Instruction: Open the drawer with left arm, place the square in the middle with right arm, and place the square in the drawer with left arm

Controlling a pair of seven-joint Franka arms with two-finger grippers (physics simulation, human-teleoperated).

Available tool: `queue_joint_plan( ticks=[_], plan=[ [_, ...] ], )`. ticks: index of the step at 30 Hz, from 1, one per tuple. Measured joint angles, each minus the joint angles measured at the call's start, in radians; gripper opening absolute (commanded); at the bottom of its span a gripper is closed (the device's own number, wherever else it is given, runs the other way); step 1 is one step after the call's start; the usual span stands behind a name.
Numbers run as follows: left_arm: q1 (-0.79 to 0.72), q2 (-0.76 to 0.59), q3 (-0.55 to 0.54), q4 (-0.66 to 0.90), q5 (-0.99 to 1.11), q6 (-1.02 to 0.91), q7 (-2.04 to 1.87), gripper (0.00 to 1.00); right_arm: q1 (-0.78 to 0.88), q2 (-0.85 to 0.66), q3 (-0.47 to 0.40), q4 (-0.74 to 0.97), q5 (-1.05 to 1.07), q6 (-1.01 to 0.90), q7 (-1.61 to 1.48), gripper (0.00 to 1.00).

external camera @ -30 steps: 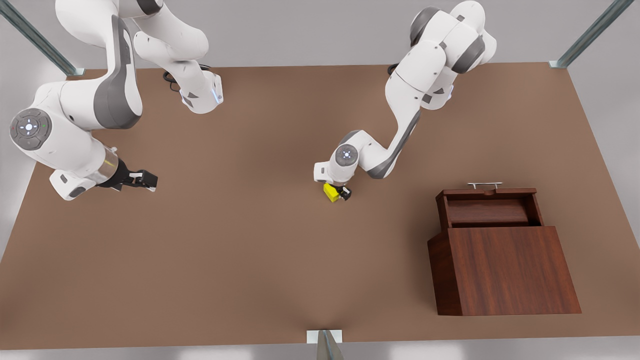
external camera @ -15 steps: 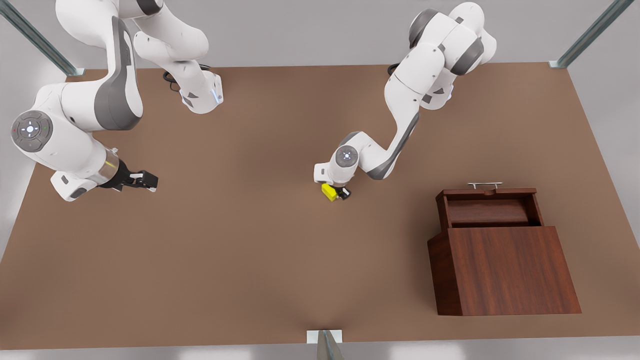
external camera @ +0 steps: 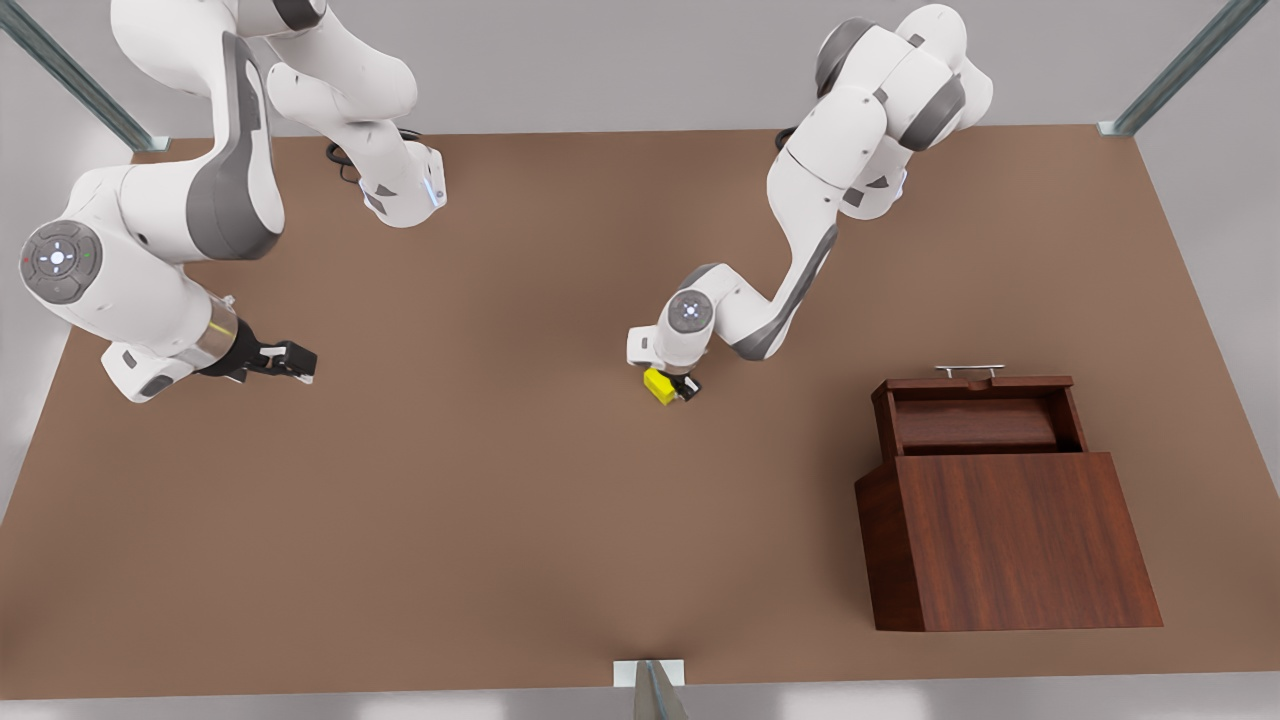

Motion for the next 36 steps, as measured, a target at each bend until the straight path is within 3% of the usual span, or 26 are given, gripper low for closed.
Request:
queue_joint_plan(
  ticks=[13, 16, 18, 23, 26, 36],
  plan=[
    [0.005, -0.032, 0.009, 0.000, -0.005, -0.020, -0.007, 0.70, -0.004, -0.002, -0.001, -0.002, 0.002, -0.003, -0.008, 1.00],
    [0.025, -0.173, 0.022, -0.003, -0.010, -0.211, -0.163, 0.70, -0.004, -0.001, -0.001, -0.002, 0.002, -0.003, -0.009, 1.00],
    [0.086, -0.295, 0.042, -0.003, -0.012, -0.329, -0.319, 0.70, -0.006, -0.001, -0.001, -0.002, 0.002, -0.003, -0.009, 1.00],
    [0.438, -0.524, 0.124, -0.003, -0.017, -0.568, -0.378, 0.70, -0.007, -0.002, -0.001, -0.005, 0.002, -0.005, -0.009, 1.00],
    [0.572, -0.542, 0.127, -0.032, -0.017, -0.572, -0.346, 0.70, -0.010, -0.003, -0.002, -0.005, 0.002, -0.009, -0.011, 1.00],
    [0.732, -0.458, 0.127, -0.058, -0.008, -0.503, -0.055, 0.71, -0.009, -0.002, -0.003, -0.005, 0.002, -0.005, -0.011, 1.00]
  ],
)
